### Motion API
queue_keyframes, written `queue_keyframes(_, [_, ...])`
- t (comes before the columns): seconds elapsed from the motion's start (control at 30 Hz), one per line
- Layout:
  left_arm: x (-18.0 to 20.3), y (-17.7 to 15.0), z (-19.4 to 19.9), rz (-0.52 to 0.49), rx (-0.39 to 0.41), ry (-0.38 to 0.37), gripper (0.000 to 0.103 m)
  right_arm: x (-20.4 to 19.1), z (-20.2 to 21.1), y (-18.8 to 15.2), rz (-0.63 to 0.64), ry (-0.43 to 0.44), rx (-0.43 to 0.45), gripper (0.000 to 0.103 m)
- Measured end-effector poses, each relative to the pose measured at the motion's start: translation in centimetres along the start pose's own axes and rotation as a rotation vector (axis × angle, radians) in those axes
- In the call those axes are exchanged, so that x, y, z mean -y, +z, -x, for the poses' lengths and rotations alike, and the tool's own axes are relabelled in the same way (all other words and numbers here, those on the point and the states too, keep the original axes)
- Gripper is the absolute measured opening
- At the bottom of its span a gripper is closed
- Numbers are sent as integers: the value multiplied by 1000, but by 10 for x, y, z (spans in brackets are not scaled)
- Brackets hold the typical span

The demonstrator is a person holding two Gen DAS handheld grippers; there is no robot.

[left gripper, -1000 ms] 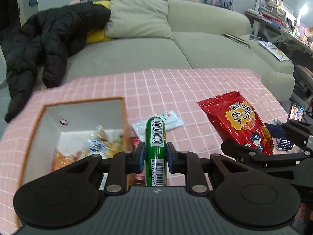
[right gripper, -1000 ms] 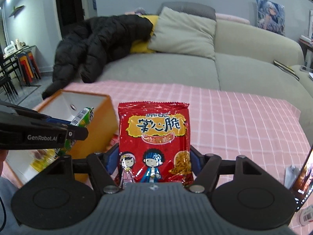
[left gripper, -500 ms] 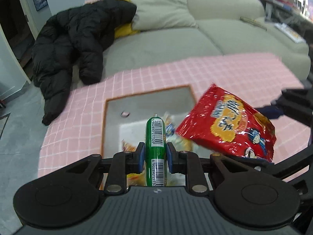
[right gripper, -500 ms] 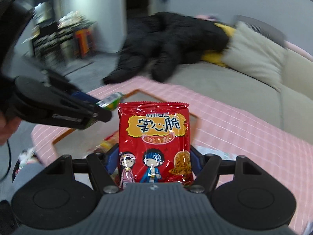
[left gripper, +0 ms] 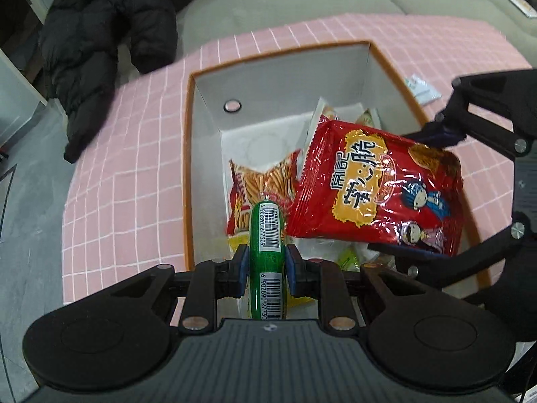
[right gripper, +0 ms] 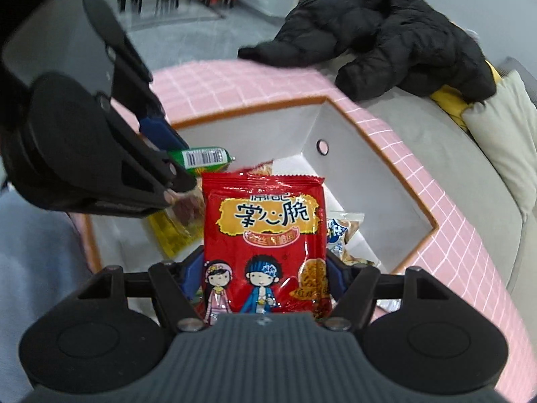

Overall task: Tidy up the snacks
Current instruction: 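Carry both items over the orange box and open both tools inside, then withdraw both tools from the box toward the remaining snacks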

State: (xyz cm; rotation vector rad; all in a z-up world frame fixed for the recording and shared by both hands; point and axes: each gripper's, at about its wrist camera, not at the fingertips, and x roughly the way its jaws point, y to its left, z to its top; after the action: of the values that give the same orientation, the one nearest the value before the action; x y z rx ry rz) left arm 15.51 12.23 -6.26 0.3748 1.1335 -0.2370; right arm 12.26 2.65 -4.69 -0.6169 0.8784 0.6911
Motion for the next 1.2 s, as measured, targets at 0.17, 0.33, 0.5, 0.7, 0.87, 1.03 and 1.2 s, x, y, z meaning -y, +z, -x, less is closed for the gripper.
queue_keyframes(0.17, [4, -1, -15, -30, -42, -12, 25, 5, -25, -3, 69, -7, -59, 67])
queue_keyframes(0.33, [5, 0, -32, -38, -84, -38, 25, 10, -41, -4, 97, 8, -101, 68])
queue_keyframes(0.5, [5, 0, -43, -40, -117, -44, 25, 11, -44, -10, 120, 13, -121, 69])
queue_keyframes(0.7, [3, 2, -41, -28, -110, -60, 33, 11, -50, -14, 135, 25, -141, 71])
queue_keyframes(0.87, [6, 3, -37, -46, -89, -30, 50, 15, -48, -12, 118, 42, -142, 91])
queue_keyframes(1.03, [3, 2, -22, -26, -48, -13, 68, 19, -36, -11, 119, 29, -131, 93])
queue_keyframes(1.2, [-1, 2, 0, 6, 2, 13, 72, 26, -13, -8, 83, 8, -89, 95])
